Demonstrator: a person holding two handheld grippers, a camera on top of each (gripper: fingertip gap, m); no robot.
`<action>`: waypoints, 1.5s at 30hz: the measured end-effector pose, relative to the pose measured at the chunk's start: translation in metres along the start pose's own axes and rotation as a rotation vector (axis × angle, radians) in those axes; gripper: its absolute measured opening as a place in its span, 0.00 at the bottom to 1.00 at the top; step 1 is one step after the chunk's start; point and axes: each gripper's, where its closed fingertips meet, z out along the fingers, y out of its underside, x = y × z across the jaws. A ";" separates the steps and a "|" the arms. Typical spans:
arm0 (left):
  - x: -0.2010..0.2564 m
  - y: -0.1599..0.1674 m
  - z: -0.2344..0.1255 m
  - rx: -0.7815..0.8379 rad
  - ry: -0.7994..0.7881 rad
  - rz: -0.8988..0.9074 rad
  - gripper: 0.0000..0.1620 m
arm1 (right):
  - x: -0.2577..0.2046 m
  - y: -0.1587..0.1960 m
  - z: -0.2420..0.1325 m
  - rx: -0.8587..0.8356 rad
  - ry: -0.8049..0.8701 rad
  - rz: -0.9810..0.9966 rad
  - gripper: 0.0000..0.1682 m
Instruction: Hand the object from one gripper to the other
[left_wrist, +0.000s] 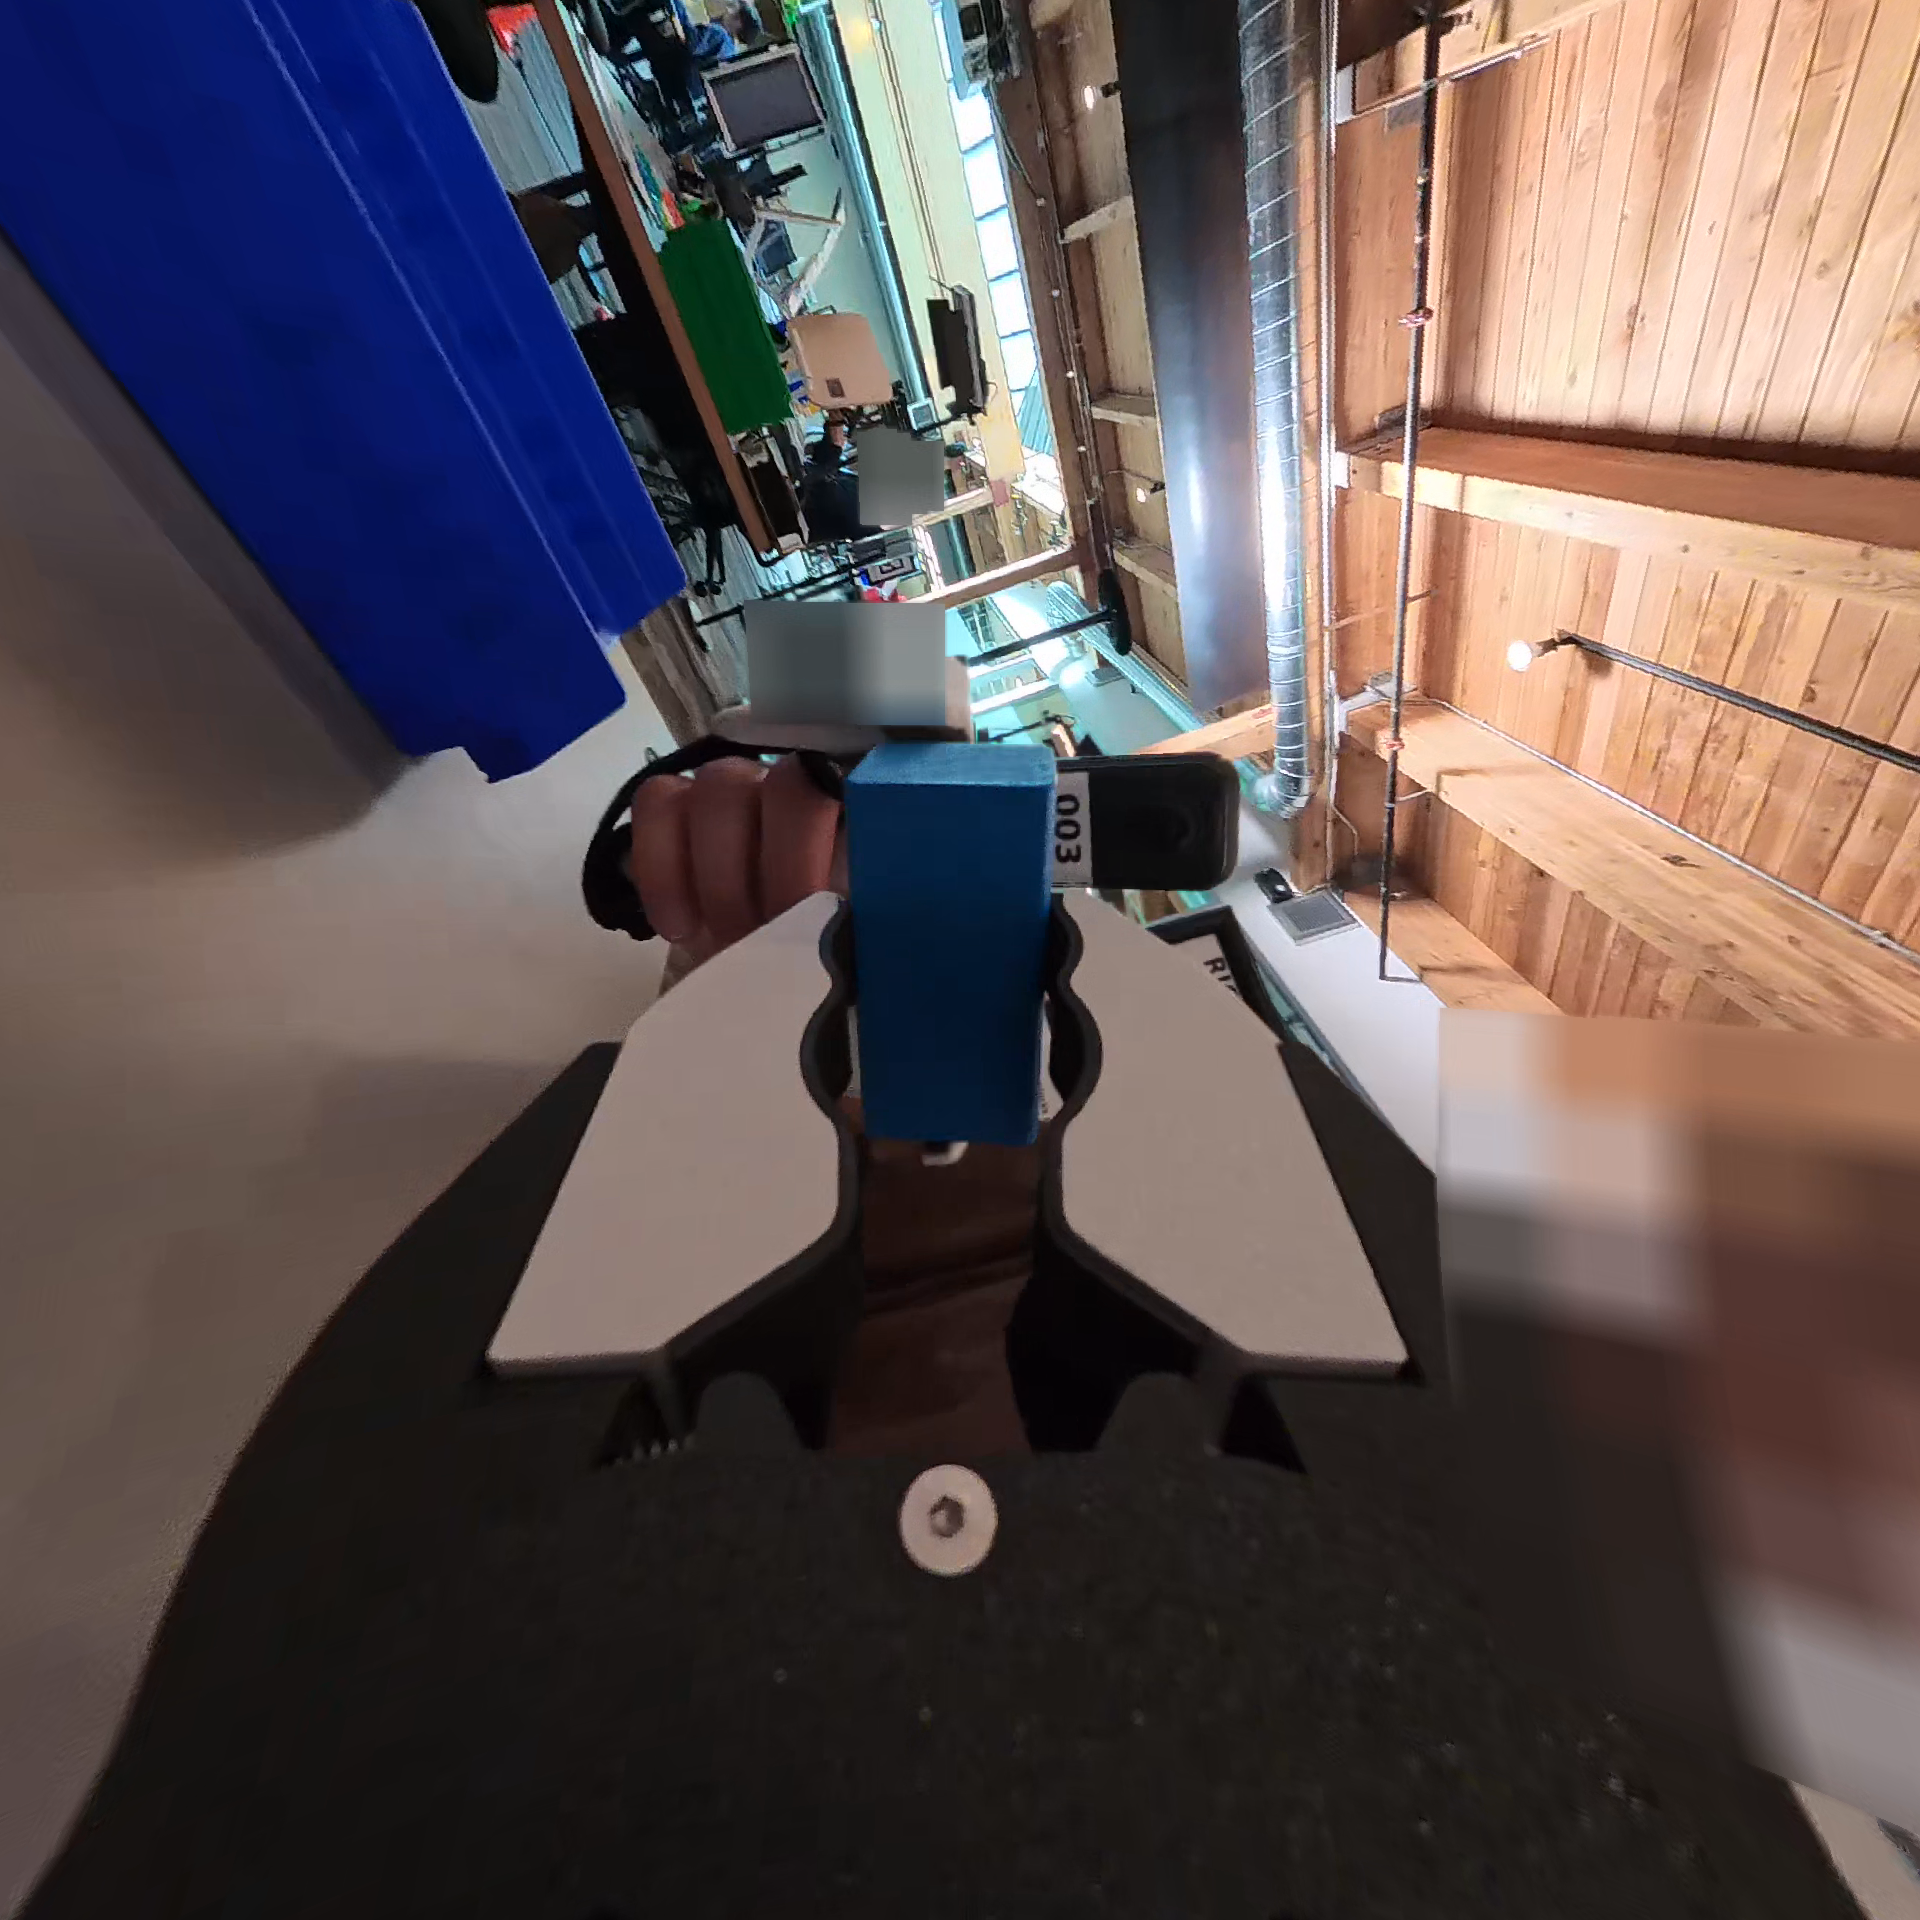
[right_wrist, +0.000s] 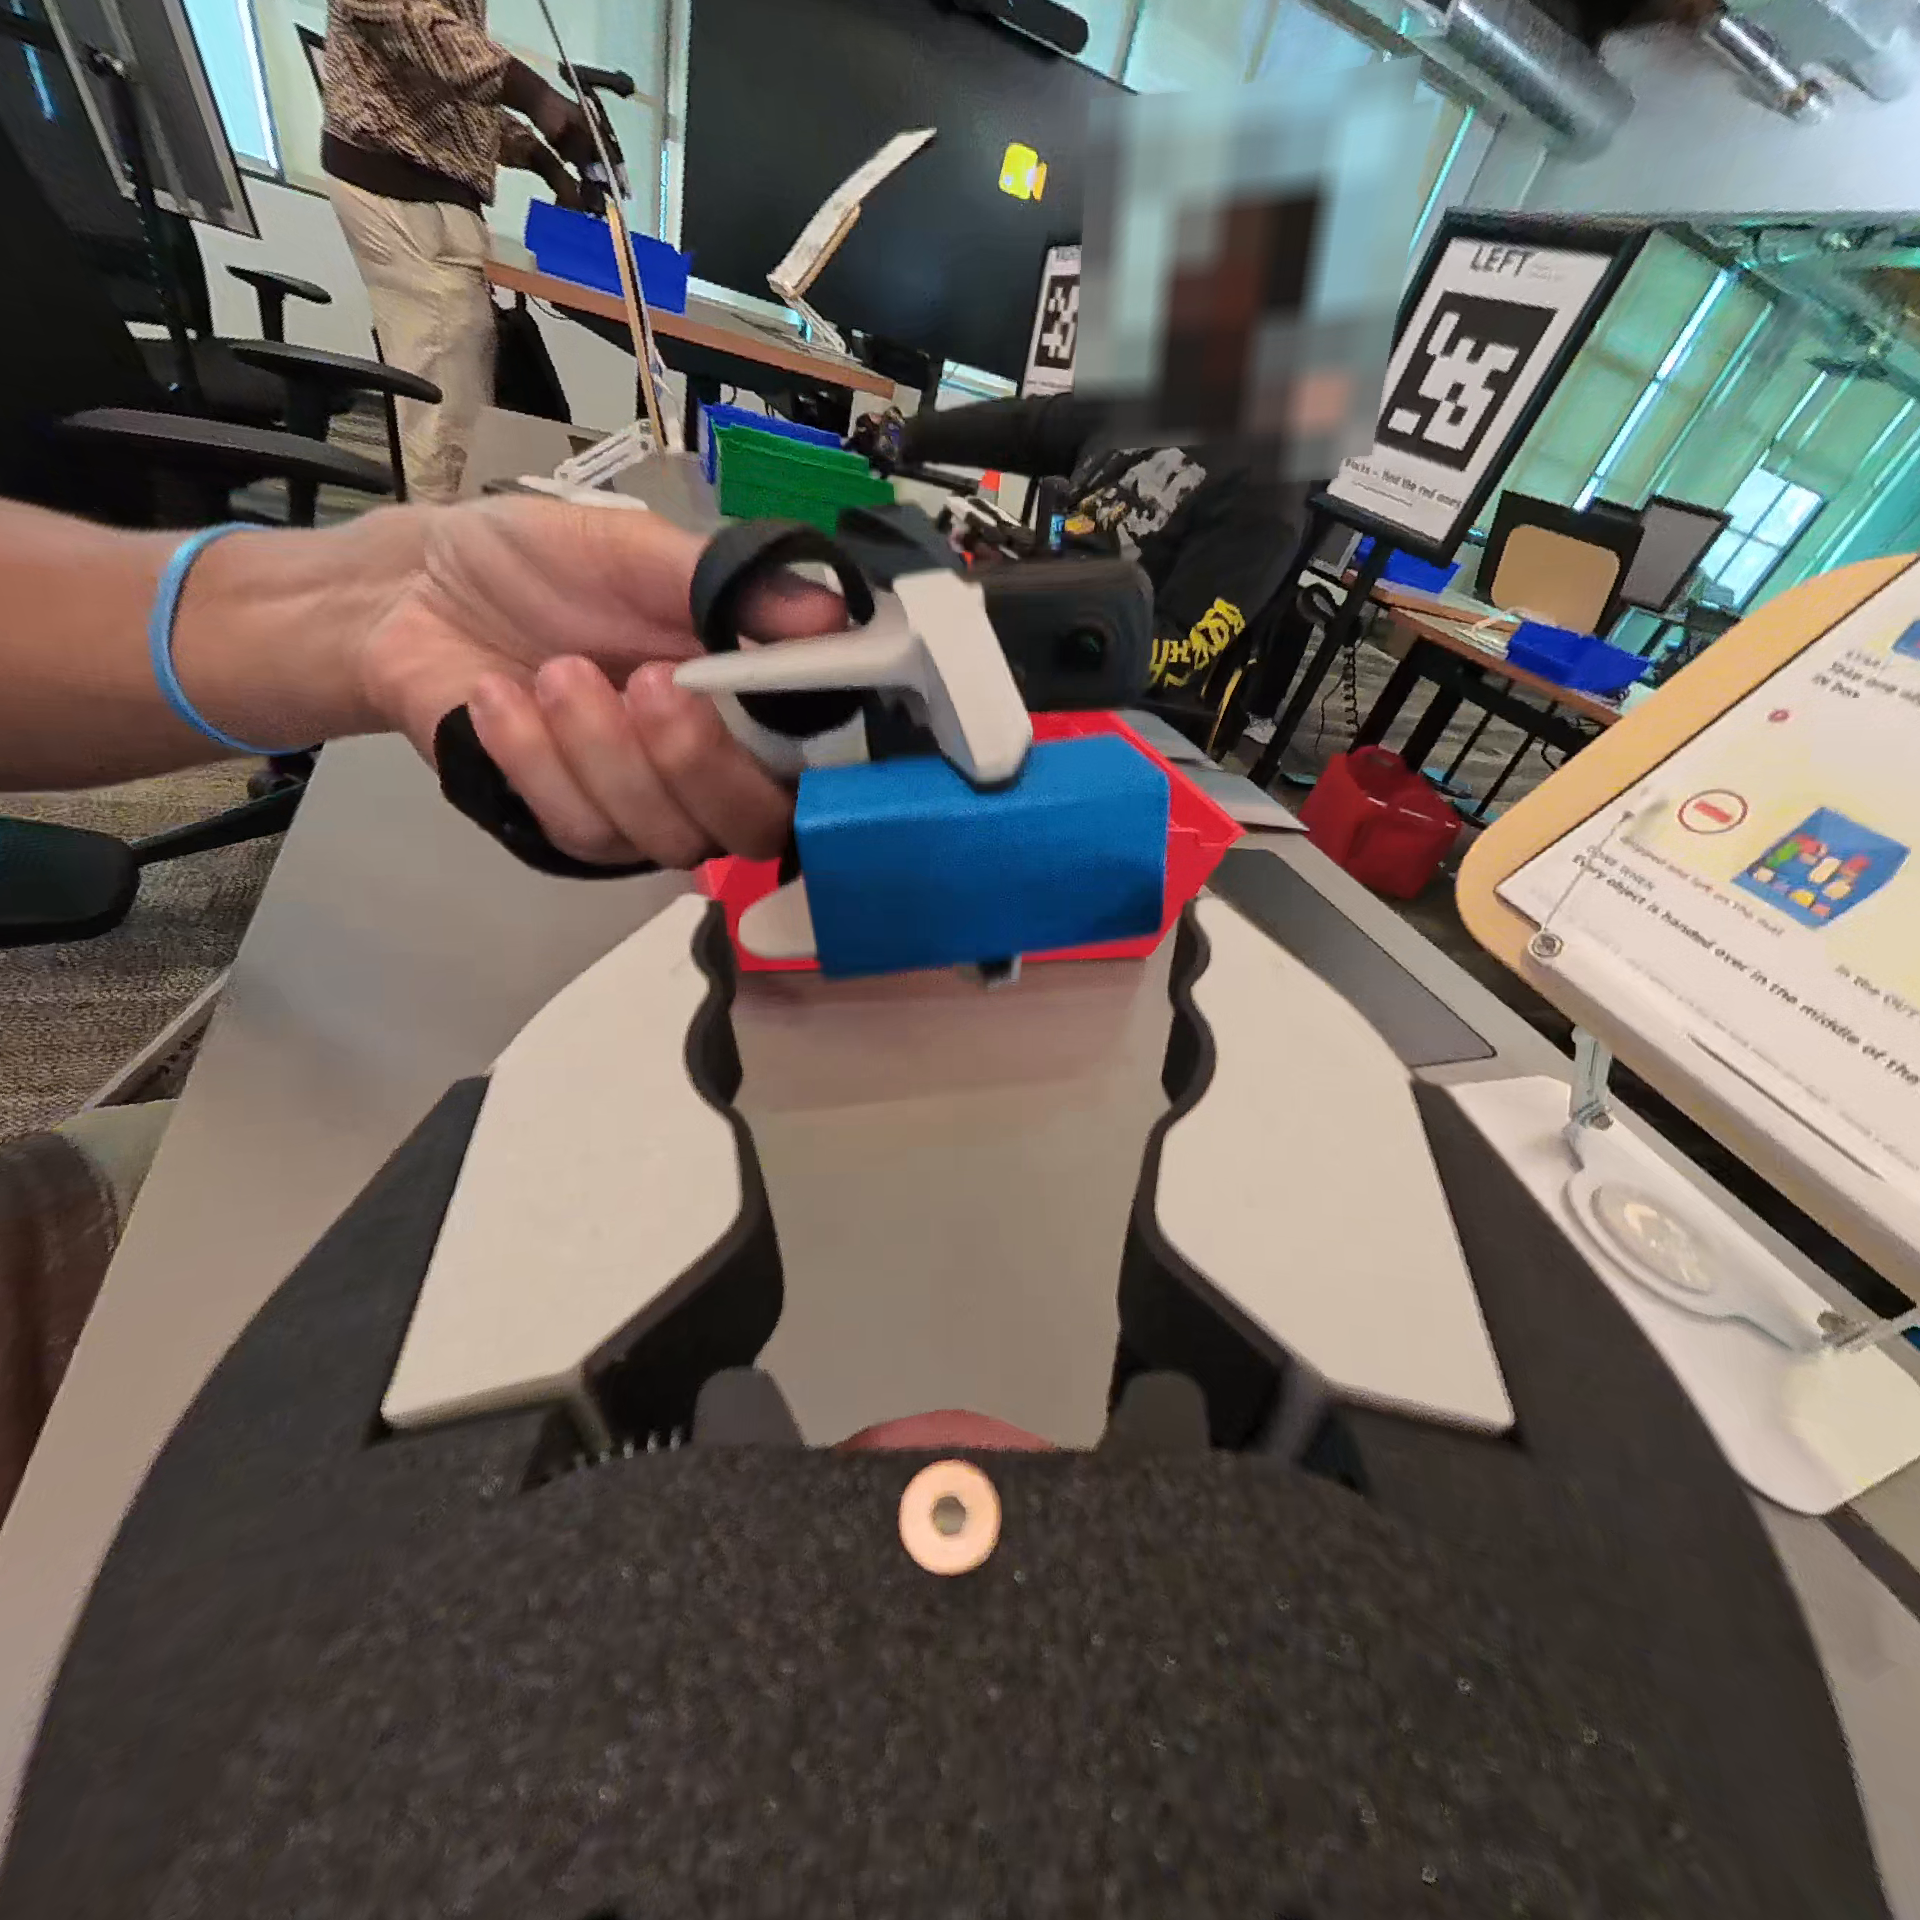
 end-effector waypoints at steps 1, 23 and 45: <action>0.000 0.001 0.006 -0.002 0.014 -0.011 0.21 | 0.000 -0.002 -0.001 -0.001 -0.007 -0.004 0.48; -0.071 0.174 -0.058 -0.005 -0.418 0.461 0.28 | 0.193 0.047 -0.228 -0.650 0.468 0.099 0.43; -0.085 0.183 -0.060 -0.123 -0.583 0.624 0.28 | 0.265 0.284 -0.197 -1.289 0.770 1.018 0.43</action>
